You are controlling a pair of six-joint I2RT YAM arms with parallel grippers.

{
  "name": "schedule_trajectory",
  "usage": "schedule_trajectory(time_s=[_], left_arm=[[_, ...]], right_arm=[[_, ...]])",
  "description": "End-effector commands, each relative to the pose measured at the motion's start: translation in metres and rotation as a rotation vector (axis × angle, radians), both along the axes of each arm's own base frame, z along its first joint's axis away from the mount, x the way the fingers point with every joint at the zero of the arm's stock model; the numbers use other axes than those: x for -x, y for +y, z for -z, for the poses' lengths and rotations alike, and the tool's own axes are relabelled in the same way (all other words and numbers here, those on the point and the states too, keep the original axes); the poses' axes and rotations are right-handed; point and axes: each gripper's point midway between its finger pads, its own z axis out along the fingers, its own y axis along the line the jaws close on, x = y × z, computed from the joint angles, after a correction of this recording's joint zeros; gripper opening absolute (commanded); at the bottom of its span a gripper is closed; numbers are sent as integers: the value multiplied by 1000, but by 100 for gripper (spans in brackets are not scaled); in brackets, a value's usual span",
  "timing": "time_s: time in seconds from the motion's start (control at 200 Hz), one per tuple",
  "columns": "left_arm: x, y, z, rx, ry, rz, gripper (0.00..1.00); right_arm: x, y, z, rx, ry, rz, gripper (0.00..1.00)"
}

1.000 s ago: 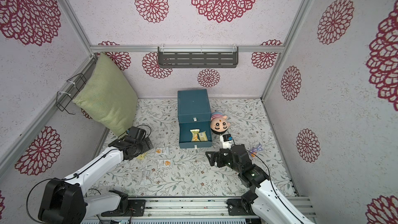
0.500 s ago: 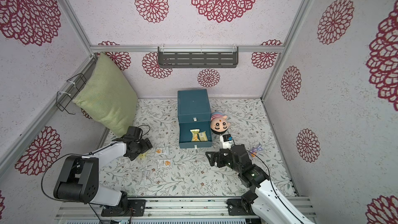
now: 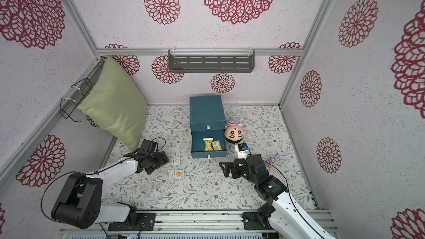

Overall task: Place the cookies into the drawer by color
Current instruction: Pick up the cookie at the center of the board, then place the cookie in the drawer.

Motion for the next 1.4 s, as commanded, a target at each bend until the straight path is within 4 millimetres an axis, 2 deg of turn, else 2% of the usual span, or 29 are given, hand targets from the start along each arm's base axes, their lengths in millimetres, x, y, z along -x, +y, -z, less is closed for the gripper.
schedule_trajectory(time_s=[0.0,0.12,0.32,0.375,0.455,0.61,0.775,0.92,1.066,1.396], left_arm=[[2,12,7,-75,24,-26,80],[1,21,15,-143,62,-32,70],[-3,25,23,-185,81,-28,67],[-6,25,24,-195,86,-23,63],[-9,25,24,-202,87,-21,53],[-11,24,23,-201,82,-18,43],[-11,23,12,-199,59,-12,39],[-12,21,-5,-192,24,-8,39],[-15,13,-31,-175,-27,8,39],[-22,-35,-111,-121,-195,96,40]], right_arm=[[0,3,-7,-18,-27,-21,99],[0,3,-7,-19,-28,-21,99],[1,3,-8,-22,-30,-24,99],[1,3,-7,-19,-28,-24,99],[1,3,-8,-22,-30,-24,99],[1,3,-9,-22,-32,-24,99],[1,3,-8,-20,-29,-22,99],[0,3,-8,-20,-32,-20,99],[0,3,-8,-19,-32,-19,99],[-3,1,-1,-15,-23,1,99]])
